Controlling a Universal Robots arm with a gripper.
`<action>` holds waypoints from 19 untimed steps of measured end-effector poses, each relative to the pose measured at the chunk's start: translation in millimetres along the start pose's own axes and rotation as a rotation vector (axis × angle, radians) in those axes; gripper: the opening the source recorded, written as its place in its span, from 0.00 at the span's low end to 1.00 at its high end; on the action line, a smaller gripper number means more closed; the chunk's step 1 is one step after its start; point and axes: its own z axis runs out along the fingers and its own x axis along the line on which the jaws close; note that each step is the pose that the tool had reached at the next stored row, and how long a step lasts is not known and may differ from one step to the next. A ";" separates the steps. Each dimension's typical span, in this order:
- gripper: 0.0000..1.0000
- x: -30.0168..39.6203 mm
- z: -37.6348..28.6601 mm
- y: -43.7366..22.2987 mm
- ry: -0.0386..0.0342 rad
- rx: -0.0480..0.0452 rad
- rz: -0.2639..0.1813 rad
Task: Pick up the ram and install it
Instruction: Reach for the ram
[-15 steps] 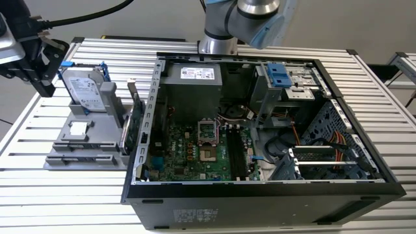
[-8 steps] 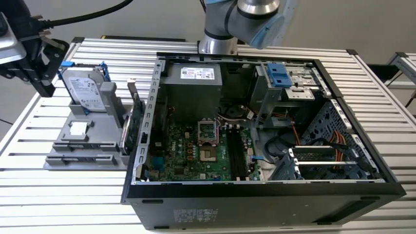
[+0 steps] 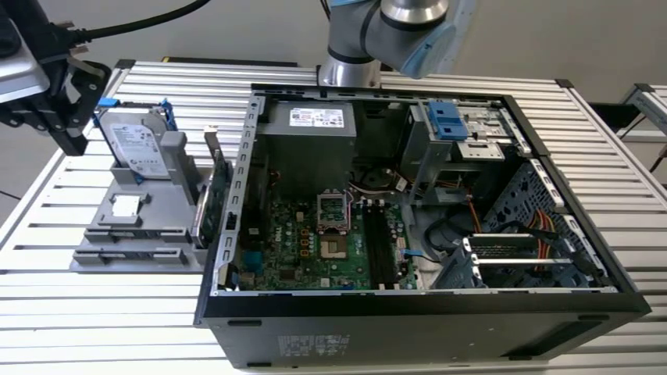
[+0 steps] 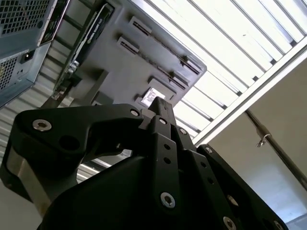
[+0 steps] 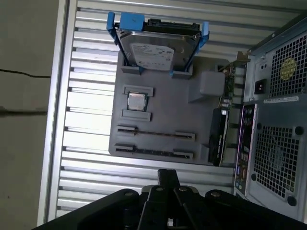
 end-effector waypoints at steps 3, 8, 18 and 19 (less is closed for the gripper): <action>0.00 0.0 0.0 0.0 0.0010 0.0000 -0.019; 0.00 0.0 0.0 0.0 0.0028 -0.0001 -0.051; 0.00 0.0 0.0 0.0 0.0066 -0.0003 -0.122; 0.00 0.0 0.0 0.0 0.0071 -0.0003 -0.131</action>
